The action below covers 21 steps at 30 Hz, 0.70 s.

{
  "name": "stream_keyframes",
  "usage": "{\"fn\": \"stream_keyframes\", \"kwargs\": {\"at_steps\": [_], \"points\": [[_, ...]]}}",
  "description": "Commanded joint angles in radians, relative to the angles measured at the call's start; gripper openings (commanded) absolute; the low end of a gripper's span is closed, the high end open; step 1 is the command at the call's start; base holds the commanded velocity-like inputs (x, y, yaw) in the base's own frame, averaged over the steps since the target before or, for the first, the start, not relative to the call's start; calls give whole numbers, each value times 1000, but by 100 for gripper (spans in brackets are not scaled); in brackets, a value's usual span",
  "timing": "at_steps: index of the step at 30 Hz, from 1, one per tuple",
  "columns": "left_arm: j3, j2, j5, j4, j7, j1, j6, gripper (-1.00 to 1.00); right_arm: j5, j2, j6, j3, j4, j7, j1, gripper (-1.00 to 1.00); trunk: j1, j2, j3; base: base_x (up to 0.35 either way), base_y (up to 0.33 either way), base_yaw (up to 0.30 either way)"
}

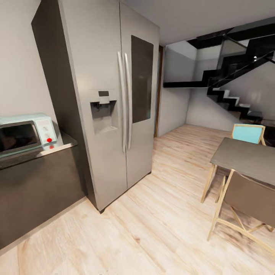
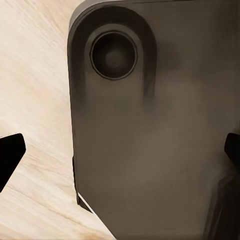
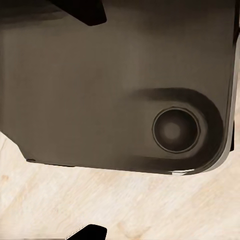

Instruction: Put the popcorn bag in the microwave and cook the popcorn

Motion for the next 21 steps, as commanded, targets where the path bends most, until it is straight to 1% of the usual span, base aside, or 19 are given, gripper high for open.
{"fn": "stream_keyframes", "kwargs": {"at_steps": [1,21], "points": [[1,0,0,-1,0,0,0,100,0,0,-3,1,0,0,0,100,0,0,-1,0,0,277],[1,0,1,-1,0,0,0,100,0,0,-5,1,0,0,0,100,0,0,-1,0,0,277]]}}
